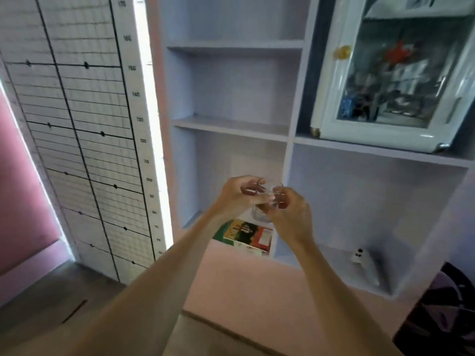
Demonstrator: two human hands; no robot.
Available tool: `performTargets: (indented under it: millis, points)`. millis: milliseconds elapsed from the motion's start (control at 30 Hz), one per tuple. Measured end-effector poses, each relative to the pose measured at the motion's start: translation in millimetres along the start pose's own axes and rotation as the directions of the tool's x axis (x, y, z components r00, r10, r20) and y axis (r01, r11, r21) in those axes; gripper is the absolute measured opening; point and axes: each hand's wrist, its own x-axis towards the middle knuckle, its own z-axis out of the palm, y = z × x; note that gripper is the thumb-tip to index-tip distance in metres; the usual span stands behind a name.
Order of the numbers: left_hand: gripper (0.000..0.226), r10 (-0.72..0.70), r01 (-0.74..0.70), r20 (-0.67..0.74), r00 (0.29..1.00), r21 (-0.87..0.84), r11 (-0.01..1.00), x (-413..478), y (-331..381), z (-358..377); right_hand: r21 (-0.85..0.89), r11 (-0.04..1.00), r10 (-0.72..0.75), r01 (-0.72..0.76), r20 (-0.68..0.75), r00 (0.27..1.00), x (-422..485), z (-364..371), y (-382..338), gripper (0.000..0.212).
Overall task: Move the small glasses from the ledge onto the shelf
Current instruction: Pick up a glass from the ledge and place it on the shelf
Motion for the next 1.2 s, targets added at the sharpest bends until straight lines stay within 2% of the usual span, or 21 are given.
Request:
performTargets:
  millis: [133, 233, 600, 867, 967, 1067, 1200]
  points:
    - [0.045, 0.03, -0.029, -0.06, 0.998, 0.026, 0.999, 19.8, 10.0, -76.7, 0.076, 0.995, -0.063, 0.061, 0.033, 0.997, 33.7, 50.0, -52.3, 0.059]
    - [0.038, 0.047, -0.046, -0.126, 0.991, 0.011, 0.999, 34.5, 14.6, -115.2, 0.137, 0.985, -0.108, 0.102, 0.038, 0.993, 57.0, 73.9, -83.0, 0.063]
    - [0.033, 0.142, -0.129, -0.257, 0.956, 0.065, 0.99, 130.8, 34.0, -165.1, 0.207, 0.964, -0.179, 0.168, 0.036, 0.983, 172.4, 104.2, -123.1, 0.053]
    - [0.054, 0.142, -0.13, -0.333, 0.932, 0.059, 0.99, 194.0, 48.2, -172.0, 0.253, 0.954, -0.198, 0.163, 0.12, 0.973, 260.4, 117.1, -132.0, 0.049]
    - [0.04, 0.131, -0.111, -0.366, 0.921, 0.075, 0.991, 207.3, 47.3, -176.6, 0.271, 0.951, -0.193, 0.149, 0.143, 0.971, 280.2, 125.9, -135.0, 0.047]
    - [0.041, 0.116, -0.089, -0.397, 0.911, 0.086, 0.992, 221.1, 40.6, -184.9, 0.274, 0.95, -0.19, 0.146, 0.141, 0.972, 295.6, 137.0, -136.4, 0.038]
    - [0.02, 0.088, -0.061, -0.401, 0.912, 0.081, 0.995, 239.9, 30.7, -197.4, 0.252, 0.959, -0.169, 0.132, 0.132, 0.977, 312.0, 155.2, -135.6, 0.026]
